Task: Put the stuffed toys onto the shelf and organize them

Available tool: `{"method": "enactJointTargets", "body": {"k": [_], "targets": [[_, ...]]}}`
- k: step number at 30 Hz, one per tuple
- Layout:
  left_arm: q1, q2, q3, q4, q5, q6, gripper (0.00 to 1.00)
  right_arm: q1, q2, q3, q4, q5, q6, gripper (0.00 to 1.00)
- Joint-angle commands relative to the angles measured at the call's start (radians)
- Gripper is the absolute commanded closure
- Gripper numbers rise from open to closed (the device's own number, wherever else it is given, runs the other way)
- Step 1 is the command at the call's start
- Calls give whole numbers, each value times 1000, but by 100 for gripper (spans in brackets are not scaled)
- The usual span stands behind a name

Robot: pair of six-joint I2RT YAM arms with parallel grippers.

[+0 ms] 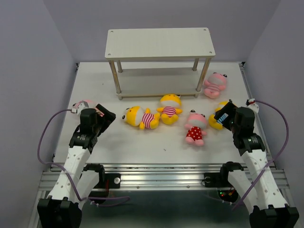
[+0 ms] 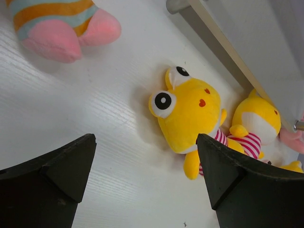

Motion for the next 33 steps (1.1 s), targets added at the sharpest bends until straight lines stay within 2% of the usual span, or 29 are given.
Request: {"method": "enactJointTargets", "body": {"k": [1, 8, 12, 16, 18, 23, 24, 28, 33], "targets": [[-5, 7, -14, 35, 0, 25, 1, -3, -41, 48, 4, -30, -40, 0], [-5, 26, -10, 50, 21, 35, 1, -3, -41, 52, 6, -178, -45, 0], [-5, 29, -19, 66, 3, 37, 1, -3, 33, 116, -28, -341, -167, 0], [-6, 46, -19, 79, 7, 37, 1, 22, 80, 124, -2, -384, -189, 0], [-8, 59, -16, 86, 6, 42, 1, 72, 100, 123, 27, -398, -186, 0], [-15, 79, -19, 90, -14, 43, 1, 259, 183, 163, 36, -253, -177, 0], [-17, 82, -19, 89, -14, 43, 1, 340, 202, 172, 56, -193, -169, 0], [-18, 87, -21, 92, -11, 48, 1, 514, 348, 207, 98, -20, -114, 0], [-21, 90, -28, 95, -3, 49, 1, 609, 511, 271, 158, 73, -74, 0]]}}
